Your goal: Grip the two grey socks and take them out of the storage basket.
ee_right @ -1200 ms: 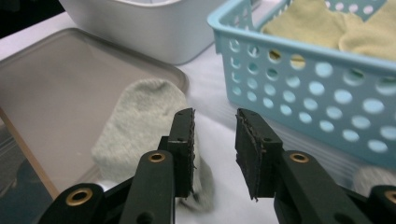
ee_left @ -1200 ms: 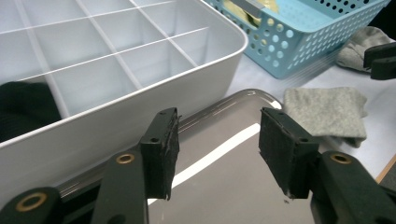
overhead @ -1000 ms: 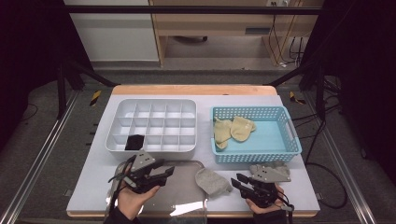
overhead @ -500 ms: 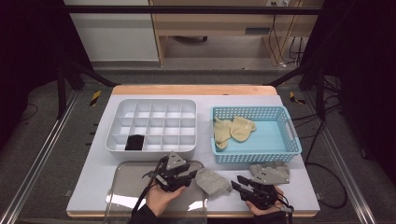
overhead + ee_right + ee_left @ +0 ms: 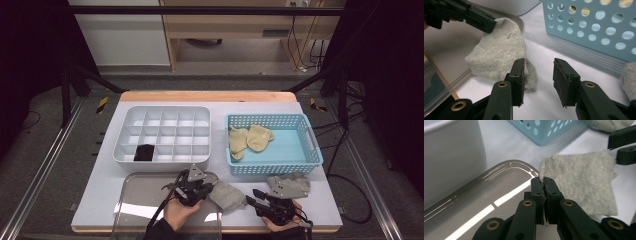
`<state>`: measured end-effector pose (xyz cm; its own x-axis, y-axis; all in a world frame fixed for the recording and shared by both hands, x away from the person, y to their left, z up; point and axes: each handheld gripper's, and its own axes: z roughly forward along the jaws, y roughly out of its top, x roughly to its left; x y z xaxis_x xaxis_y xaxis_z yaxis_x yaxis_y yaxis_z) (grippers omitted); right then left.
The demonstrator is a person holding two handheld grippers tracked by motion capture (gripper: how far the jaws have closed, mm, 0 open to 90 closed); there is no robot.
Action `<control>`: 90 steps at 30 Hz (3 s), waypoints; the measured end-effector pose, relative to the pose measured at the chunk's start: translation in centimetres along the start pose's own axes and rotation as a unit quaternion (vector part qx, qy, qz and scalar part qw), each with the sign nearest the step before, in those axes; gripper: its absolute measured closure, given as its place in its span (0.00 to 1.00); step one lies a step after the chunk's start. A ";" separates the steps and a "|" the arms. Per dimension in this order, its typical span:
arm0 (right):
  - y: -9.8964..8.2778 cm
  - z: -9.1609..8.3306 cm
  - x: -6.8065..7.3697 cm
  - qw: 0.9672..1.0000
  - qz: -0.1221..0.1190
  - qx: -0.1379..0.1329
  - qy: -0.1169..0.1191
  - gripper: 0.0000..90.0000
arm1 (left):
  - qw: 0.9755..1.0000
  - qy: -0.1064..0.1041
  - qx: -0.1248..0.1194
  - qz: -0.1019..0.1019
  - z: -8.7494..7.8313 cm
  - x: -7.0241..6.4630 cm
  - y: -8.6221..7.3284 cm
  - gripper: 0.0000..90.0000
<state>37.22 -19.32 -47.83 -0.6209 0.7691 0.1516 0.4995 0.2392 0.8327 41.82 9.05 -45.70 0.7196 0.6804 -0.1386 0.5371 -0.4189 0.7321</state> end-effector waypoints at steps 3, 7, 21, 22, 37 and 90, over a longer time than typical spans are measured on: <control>0.0 0.0 0.1 1.000 -0.001 -0.002 0.001 0.68 | 1.000 0.001 -0.012 -0.001 -1.1 0.0 -0.5 0.97; 0.0 0.1 0.2 1.000 -0.004 -0.004 0.005 0.68 | 1.000 0.007 -0.020 -0.004 -2.5 0.2 -1.6 0.97; 0.9 1.7 1.6 0.999 -0.001 -0.010 0.039 0.67 | 0.999 0.027 -0.023 -0.029 -4.9 1.9 -5.1 0.96; 1.0 1.9 1.8 0.999 0.000 -0.010 0.040 0.67 | 0.999 0.027 -0.021 -0.029 -5.0 1.9 -5.2 0.96; 2.2 6.0 3.0 0.999 0.001 0.029 0.034 0.73 | 0.999 0.040 -0.022 -0.020 -5.0 1.8 -5.4 0.96; 0.4 2.8 1.0 0.998 0.022 0.056 -0.021 0.96 | 0.999 0.008 -0.018 -0.033 -3.3 1.3 -2.7 0.89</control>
<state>38.46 -16.84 -48.85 -0.5720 0.8041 0.1617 0.5918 0.2682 0.7601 39.89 13.05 -45.66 0.6756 0.7155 -0.1779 0.5672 -0.3501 0.7455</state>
